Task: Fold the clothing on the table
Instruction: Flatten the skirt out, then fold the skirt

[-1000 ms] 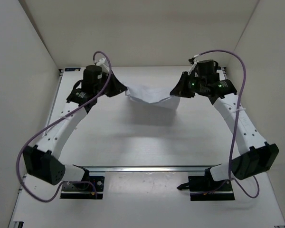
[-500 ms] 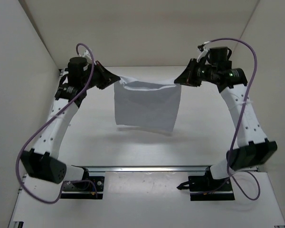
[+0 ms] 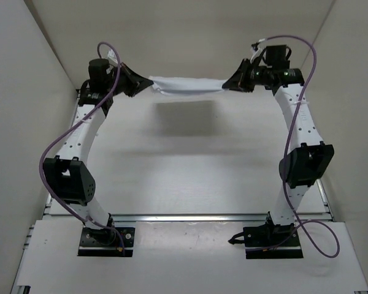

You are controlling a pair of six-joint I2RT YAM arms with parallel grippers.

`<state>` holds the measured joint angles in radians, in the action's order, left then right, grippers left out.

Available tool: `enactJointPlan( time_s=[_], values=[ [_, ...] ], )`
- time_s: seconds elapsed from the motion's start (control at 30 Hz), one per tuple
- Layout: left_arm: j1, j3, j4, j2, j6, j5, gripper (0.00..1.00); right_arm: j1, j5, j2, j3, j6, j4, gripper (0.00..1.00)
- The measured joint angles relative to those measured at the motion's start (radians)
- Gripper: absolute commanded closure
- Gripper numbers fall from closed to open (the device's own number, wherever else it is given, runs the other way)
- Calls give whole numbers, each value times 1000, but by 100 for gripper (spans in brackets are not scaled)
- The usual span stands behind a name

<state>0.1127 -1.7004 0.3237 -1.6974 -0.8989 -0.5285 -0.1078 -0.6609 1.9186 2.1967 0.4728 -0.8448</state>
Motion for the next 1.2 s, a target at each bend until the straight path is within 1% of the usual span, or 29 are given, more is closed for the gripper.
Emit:
enactJointPlan(
  time_s=[0.07,0.17,0.27,0.37,0.47,0.6,0.7,0.77,0.9,1.03,1.1,1.2],
  values=[
    [3,145,-60,48,-11,-16,100,-4,0,-74,-221,-5,69,100],
    [20,452,-191,112,-35,-35,100,-13,-3,-165,-586,3,182,100],
    [41,759,-286,123,-52,-40,100,-9,3,-197,-895,17,268,100],
    [66,1010,-298,122,-55,-41,100,-11,10,-214,-1119,34,319,100],
    [108,1168,-269,177,-44,-31,100,-16,9,-301,-1337,66,366,100],
    [176,1268,-205,375,-22,3,100,-33,19,-513,-1544,118,402,100],
    [187,1337,-188,518,-17,14,100,-57,26,-651,-1648,159,428,100],
    [189,1379,-161,584,-18,22,100,-76,24,-724,-1712,191,438,100],
    [238,1446,-78,717,-30,50,100,-141,27,-853,-1819,261,433,100],
    [273,1464,-4,838,-65,59,100,-171,23,-943,-1856,301,382,100],
    [272,1438,34,868,-77,63,100,-135,7,-980,-1851,306,354,100],
    [261,1339,67,837,-86,53,100,-33,-46,-984,-1801,296,318,100]
  ],
)
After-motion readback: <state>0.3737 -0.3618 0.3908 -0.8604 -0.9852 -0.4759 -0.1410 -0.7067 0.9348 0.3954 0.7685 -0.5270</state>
